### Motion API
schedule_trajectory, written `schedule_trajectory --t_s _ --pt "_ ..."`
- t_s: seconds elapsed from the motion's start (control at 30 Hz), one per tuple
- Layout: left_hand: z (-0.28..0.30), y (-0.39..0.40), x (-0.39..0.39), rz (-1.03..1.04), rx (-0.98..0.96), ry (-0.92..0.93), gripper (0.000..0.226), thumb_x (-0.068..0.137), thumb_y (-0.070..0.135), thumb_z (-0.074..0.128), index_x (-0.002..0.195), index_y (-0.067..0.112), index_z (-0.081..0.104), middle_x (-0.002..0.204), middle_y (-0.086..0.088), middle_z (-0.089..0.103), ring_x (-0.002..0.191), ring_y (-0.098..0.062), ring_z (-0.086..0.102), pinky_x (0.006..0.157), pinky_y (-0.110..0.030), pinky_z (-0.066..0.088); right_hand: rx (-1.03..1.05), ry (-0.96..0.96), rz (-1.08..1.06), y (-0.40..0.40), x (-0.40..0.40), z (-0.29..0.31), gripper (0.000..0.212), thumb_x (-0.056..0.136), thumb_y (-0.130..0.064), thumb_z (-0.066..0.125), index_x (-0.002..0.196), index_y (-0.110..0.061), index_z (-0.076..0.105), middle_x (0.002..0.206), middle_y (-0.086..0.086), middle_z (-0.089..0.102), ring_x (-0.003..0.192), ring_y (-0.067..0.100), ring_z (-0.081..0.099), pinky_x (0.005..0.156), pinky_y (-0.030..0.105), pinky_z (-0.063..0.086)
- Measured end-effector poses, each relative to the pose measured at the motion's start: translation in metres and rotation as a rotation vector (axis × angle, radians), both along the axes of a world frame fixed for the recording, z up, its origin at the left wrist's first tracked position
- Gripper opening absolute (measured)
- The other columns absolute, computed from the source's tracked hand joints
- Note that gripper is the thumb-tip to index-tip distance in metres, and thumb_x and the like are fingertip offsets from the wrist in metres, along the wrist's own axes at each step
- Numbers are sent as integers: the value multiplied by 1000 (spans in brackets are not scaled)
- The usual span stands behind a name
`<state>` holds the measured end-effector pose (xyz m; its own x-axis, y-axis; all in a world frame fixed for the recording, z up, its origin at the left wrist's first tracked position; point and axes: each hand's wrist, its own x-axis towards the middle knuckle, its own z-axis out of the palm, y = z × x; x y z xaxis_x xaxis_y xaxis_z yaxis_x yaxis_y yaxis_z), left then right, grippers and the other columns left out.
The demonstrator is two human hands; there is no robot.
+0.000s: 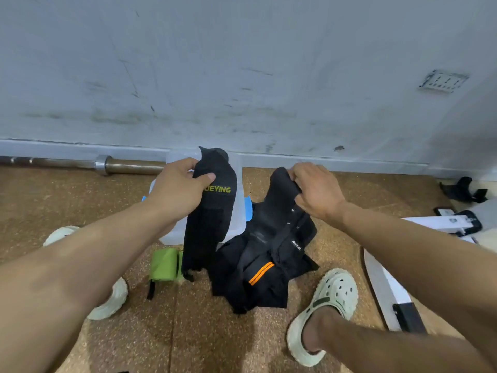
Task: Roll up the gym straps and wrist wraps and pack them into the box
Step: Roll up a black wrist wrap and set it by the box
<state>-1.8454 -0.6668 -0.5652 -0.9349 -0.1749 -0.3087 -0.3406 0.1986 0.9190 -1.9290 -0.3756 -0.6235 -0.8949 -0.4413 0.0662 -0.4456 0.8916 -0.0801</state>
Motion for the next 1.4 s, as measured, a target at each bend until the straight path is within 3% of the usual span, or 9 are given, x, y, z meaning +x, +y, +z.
schedule_trajectory --t_s 0.13,0.2,0.4,0.5,0.6,0.77,0.93,1.13,1.4 --pt "2 -1 1 32 17 -1 11 101 21 61 108 17 69 108 -2 74 98 -19 70 72 -25 52 -321 33 -95 -12 13 65 31 64 6 55 87 -11 44 128 2 66 112 26 54 85 33 34" --pt "3 1 2 32 24 2 14 102 22 60 112 16 69 110 -3 74 100 -19 70 70 -24 51 -466 -83 -234 -21 21 93 25 73 5 51 85 -14 40 103 3 69 88 28 56 71 39 41" --pt "11 5 6 33 -14 41 17 104 25 56 115 19 67 107 5 71 89 -3 64 62 -16 43 -166 -1012 -368 -35 57 141 17 98 -14 54 103 -2 66 75 14 77 57 29 64 66 38 57" --pt "11 6 9 -22 -26 20 14 105 26 55 111 22 67 102 8 71 86 -3 65 60 -16 44 9 -1230 -229 -34 72 144 33 99 -38 63 106 -8 75 74 14 75 47 23 57 57 31 53" --pt "6 7 10 -105 51 -36 14 103 25 58 109 22 70 102 4 77 95 -15 72 78 -28 55 -97 -1376 -227 -35 77 153 49 95 -52 64 78 -8 77 61 17 63 39 19 52 53 28 50" --pt "8 4 9 -246 103 -122 19 104 22 55 114 22 72 104 4 79 100 -19 72 85 -36 55 -634 -1363 -452 -34 74 147 43 93 -45 66 92 -3 76 76 17 69 50 23 60 53 29 55" --pt "6 11 12 -181 25 -77 15 102 21 56 107 26 69 101 3 77 101 -20 71 90 -36 54 -914 -1209 -463 -17 61 124 54 84 -33 76 125 1 68 121 25 72 112 40 68 109 54 49" --pt "11 25 19 -2 -32 29 22 99 13 52 103 25 71 95 7 74 90 -13 68 70 -27 49 -1111 -1226 -360 -17 60 117 37 87 -19 66 122 -7 71 123 16 73 108 27 73 85 35 63" --pt "4 27 21 -54 3 -29 29 96 17 53 114 38 61 94 -3 76 89 -26 72 78 -40 56 -1146 -1130 -341 -27 64 117 25 96 -10 61 118 -8 73 116 15 76 100 24 75 80 31 62"
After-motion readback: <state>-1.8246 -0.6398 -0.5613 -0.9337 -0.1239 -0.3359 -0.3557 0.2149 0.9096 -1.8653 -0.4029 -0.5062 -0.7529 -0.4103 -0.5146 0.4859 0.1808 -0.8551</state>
